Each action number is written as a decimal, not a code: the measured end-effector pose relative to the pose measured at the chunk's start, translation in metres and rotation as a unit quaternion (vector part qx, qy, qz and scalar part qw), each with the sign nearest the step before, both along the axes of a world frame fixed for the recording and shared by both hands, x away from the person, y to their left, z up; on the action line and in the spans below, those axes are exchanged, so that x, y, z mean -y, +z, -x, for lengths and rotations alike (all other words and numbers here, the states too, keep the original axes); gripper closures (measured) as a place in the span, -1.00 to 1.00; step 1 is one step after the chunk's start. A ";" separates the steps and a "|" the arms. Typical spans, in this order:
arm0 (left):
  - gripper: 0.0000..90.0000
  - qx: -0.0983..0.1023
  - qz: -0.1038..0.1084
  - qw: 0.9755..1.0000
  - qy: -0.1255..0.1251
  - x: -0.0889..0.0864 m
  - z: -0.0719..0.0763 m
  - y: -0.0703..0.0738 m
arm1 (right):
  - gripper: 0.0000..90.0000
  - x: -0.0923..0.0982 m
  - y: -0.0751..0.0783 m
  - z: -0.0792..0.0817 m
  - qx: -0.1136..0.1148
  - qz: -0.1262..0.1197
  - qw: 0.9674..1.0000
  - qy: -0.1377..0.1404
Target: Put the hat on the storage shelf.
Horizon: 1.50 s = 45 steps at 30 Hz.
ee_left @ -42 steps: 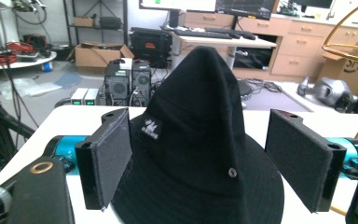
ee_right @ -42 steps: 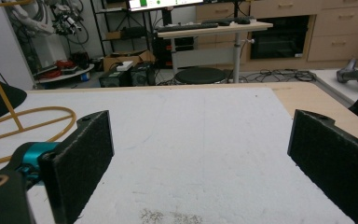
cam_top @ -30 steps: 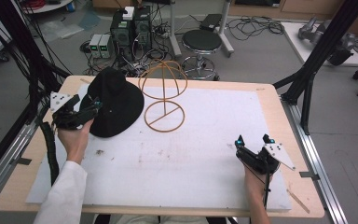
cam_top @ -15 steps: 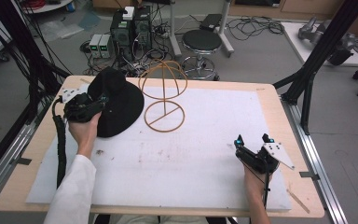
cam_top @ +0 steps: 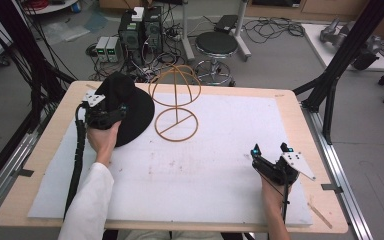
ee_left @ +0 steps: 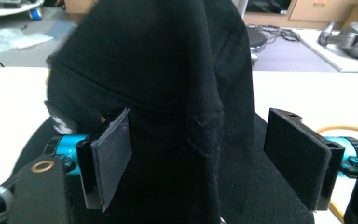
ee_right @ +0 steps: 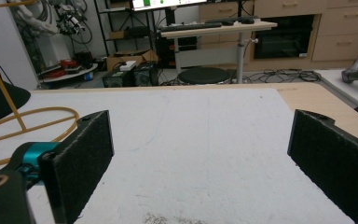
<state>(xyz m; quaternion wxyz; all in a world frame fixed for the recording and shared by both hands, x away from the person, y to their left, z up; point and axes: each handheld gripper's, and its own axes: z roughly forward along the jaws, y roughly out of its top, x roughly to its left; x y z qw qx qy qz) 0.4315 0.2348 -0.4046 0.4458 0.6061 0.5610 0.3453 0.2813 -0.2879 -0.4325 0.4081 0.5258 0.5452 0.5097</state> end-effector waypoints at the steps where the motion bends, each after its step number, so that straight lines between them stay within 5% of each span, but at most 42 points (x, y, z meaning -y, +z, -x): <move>1: -0.47 0.000 0.000 1.000 0.000 0.000 0.000 0.000 | -0.87 -0.001 0.000 0.000 0.000 0.001 1.000 0.000; 5: -0.35 0.006 -0.001 1.000 0.010 0.003 -0.001 -0.002 | -0.87 -0.001 0.000 0.000 0.001 0.001 1.000 0.002; 8: -0.03 -0.007 0.013 1.000 0.021 0.002 -0.002 -0.002 | -0.87 0.000 0.000 0.001 0.000 -0.003 1.000 0.000; 10: 0.58 -0.013 0.018 1.000 0.013 0.001 -0.001 -0.001 | -0.87 0.000 0.000 0.000 -0.001 -0.005 1.000 -0.001; 12: 0.93 -0.015 0.009 1.000 0.021 0.001 0.000 -0.001 | -0.87 0.000 0.000 0.000 0.000 0.000 1.000 0.000; 33: 0.95 -0.013 0.017 1.000 0.015 -0.006 0.003 0.005 | -0.87 0.000 0.002 0.004 0.008 -0.002 1.000 -0.011; 45: 0.95 0.011 0.022 0.999 0.028 -0.011 0.013 0.019 | -0.87 -0.001 0.001 0.005 0.006 0.003 1.000 -0.010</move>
